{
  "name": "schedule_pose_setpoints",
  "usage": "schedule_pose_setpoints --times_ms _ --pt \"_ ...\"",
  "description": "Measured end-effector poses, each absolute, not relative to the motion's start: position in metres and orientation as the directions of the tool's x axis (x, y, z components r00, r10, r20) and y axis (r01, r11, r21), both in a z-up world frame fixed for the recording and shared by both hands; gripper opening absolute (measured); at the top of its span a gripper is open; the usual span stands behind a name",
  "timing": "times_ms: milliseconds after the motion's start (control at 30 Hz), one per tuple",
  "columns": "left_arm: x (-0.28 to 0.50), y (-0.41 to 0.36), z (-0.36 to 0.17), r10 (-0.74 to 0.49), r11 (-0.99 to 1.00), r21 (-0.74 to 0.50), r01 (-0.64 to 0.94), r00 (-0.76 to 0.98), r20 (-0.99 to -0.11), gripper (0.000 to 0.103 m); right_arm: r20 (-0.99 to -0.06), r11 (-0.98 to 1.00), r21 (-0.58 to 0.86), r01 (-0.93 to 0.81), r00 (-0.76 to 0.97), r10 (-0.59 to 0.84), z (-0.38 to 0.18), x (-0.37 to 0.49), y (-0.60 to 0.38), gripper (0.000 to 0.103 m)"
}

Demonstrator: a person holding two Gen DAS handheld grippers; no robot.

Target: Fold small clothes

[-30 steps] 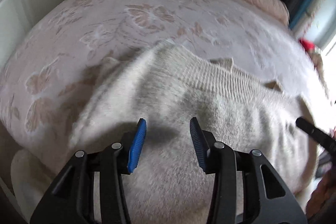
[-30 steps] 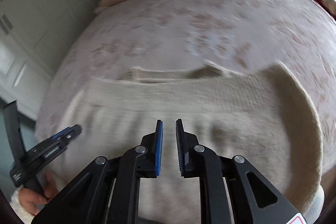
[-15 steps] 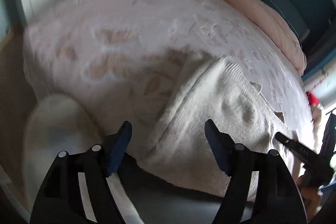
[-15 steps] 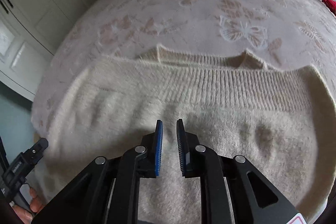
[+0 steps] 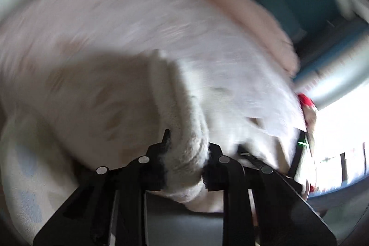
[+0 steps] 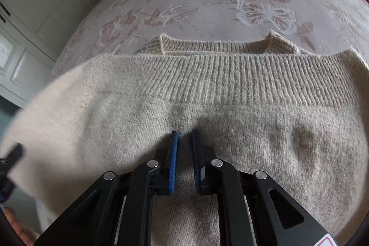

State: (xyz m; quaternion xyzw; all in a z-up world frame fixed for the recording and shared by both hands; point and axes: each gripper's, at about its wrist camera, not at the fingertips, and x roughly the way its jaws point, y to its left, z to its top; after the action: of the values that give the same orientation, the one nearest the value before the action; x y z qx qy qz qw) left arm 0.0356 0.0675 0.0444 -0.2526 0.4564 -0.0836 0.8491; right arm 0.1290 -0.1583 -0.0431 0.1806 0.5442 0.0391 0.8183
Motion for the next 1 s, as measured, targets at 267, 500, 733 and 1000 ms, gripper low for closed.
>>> schedule_pose_setpoints --times_ms 267,500,733,1000 --pt "0.025 -0.112 0.095 -0.515 0.855 -0.378 0.355 0.502 -0.695 0.021 -0.791 0.875 0.448 0.185 0.539 0.291 0.009 0.073 -0.232 0.023" --pt "-0.007 -0.196 0.039 -0.457 0.838 -0.233 0.494 0.400 -0.794 0.056 -0.793 0.840 0.442 0.314 0.575 0.203 0.018 0.006 -0.318 0.044" --pt "-0.041 -0.135 0.049 -0.318 0.905 -0.064 0.421 0.565 -0.761 0.090 -0.724 0.752 0.606 0.259 0.572 0.386 0.009 0.011 -0.311 0.078" --pt "-0.035 -0.103 0.007 -0.236 0.937 -0.065 0.343 0.484 -0.843 0.090 -0.740 0.688 0.660 0.302 0.420 0.526 -0.033 0.040 -0.262 0.080"
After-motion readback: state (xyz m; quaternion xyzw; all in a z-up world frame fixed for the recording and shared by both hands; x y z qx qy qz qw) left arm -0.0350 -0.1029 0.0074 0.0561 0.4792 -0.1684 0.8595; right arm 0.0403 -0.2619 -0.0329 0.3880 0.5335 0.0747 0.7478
